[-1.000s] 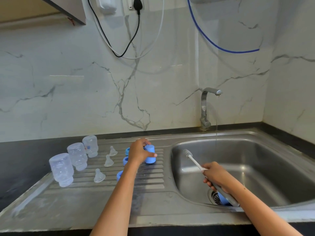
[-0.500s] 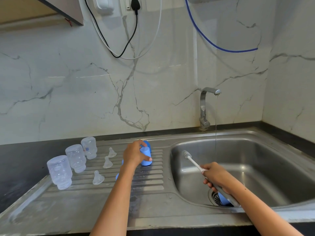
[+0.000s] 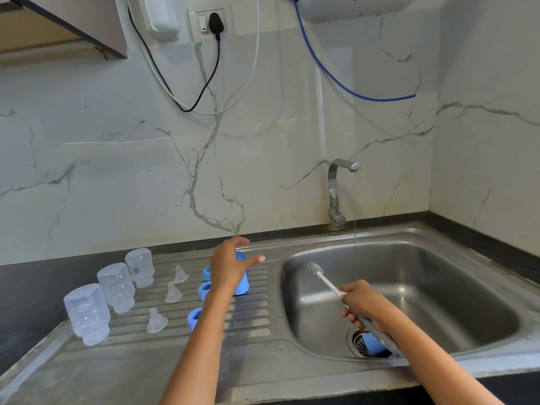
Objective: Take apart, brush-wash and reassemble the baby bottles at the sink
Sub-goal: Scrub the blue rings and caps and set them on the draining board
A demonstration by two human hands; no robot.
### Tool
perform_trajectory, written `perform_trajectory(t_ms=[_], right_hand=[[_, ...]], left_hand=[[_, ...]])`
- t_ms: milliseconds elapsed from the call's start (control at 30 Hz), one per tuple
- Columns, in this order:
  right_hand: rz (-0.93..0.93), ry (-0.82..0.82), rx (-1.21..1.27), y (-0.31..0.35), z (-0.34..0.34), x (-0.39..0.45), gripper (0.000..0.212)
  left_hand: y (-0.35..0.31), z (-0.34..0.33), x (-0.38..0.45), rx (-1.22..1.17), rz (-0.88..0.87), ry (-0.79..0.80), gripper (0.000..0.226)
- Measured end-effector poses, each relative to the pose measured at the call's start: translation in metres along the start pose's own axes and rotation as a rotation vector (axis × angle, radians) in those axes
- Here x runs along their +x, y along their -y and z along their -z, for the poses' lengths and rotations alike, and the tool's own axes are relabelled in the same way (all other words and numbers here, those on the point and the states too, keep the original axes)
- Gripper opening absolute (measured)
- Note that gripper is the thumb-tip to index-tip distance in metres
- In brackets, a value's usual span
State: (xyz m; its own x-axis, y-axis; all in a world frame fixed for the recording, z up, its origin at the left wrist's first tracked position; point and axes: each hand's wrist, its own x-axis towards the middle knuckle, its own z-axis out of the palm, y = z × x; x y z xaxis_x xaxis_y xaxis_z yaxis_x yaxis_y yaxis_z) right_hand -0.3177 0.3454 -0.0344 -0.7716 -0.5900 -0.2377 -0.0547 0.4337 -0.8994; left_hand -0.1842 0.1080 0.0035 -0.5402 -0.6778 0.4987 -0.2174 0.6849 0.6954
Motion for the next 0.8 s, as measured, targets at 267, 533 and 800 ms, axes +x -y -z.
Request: perform_trajectory(t_ms=[267,533,800], right_hand=[[-0.145,-0.277,-0.021,-0.017,0.111,0.015,0.032],[-0.172,-0.384,-0.156,-0.061,0.144,0.018,0.039],[-0.164,-0.358,-0.299,-0.061,0.143,0.032,0.037]], left_hand=[[-0.048,-0.091,-0.004,0.048,-0.094,0.281,0.05],[-0.087,-0.2,-0.02,0.312,-0.323,0.701,0.048],[-0.081,-0.26,-0.024,0.559,-0.435,1.108,0.052]])
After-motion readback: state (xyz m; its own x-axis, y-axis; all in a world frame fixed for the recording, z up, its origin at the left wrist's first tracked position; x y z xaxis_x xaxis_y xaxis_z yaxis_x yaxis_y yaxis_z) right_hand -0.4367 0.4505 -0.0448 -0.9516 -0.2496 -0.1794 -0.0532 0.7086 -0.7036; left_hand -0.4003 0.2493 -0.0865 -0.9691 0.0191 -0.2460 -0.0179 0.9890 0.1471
